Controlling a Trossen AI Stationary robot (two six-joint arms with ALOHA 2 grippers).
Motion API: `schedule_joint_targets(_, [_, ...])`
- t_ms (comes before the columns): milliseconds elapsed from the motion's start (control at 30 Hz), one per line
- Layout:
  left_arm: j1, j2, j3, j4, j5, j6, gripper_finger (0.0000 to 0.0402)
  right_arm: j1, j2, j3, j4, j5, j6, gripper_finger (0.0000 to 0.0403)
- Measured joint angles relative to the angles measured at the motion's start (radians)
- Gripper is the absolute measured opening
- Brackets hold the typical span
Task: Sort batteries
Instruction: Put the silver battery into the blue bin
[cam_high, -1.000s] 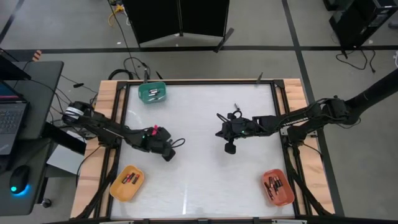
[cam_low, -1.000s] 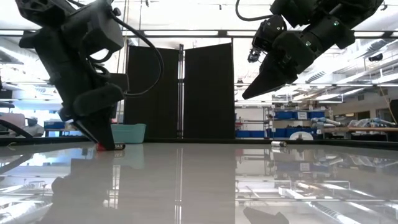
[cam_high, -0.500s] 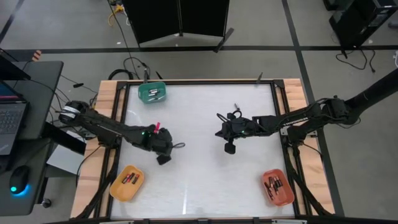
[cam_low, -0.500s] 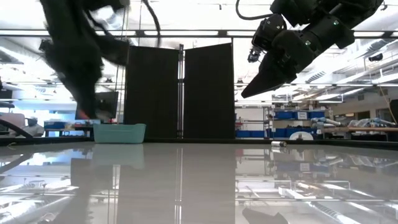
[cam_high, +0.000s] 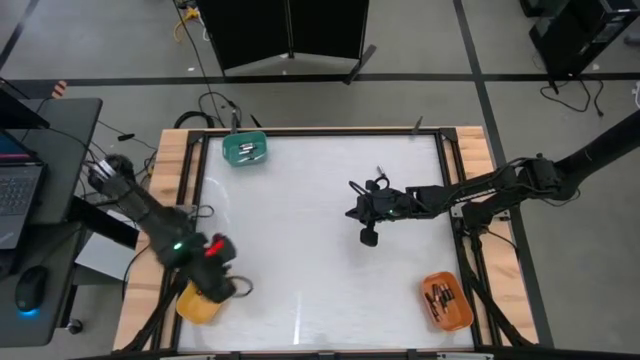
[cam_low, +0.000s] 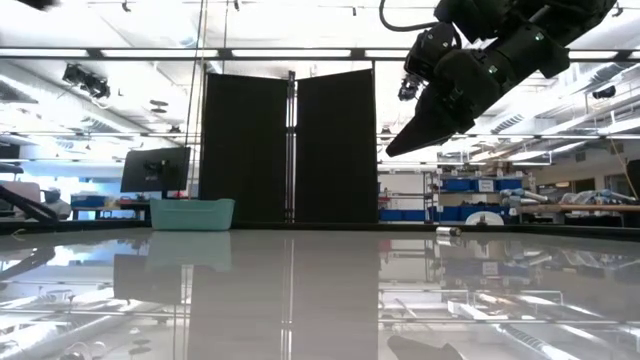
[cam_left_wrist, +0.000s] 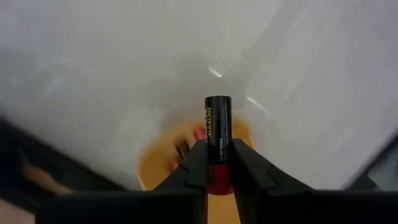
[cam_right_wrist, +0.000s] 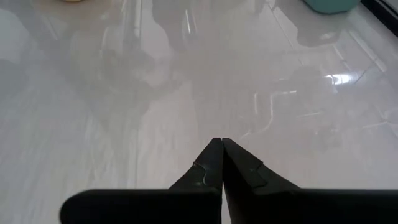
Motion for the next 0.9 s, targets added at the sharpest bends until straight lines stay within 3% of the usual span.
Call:
schedule_joint_targets(233, [-0.254,-0.001,-0.013,0.018,-0.017,-0.427,0.0046,0.000,0.000,0.000,0.001,0.021,-0.014,0.0012])
schedule_joint_targets(367, [-0.333,0.000,-0.086,0.080,-0.030,-0.617,0.0046,0.000,0.000,0.000,0.010,0.025,-0.026,0.0012])
schedule_joint_targets(600, [-0.347,0.002,-0.262,0.316,-0.132,-0.721,0.0046,0.000,0.000,0.000,0.024,0.026,-0.033,0.0012])
schedule_joint_targets(900, [-0.328,0.017,-0.347,0.352,-0.110,-0.772,0.0046,0.000,0.000,0.000,0.023,0.026,-0.029,0.0012])
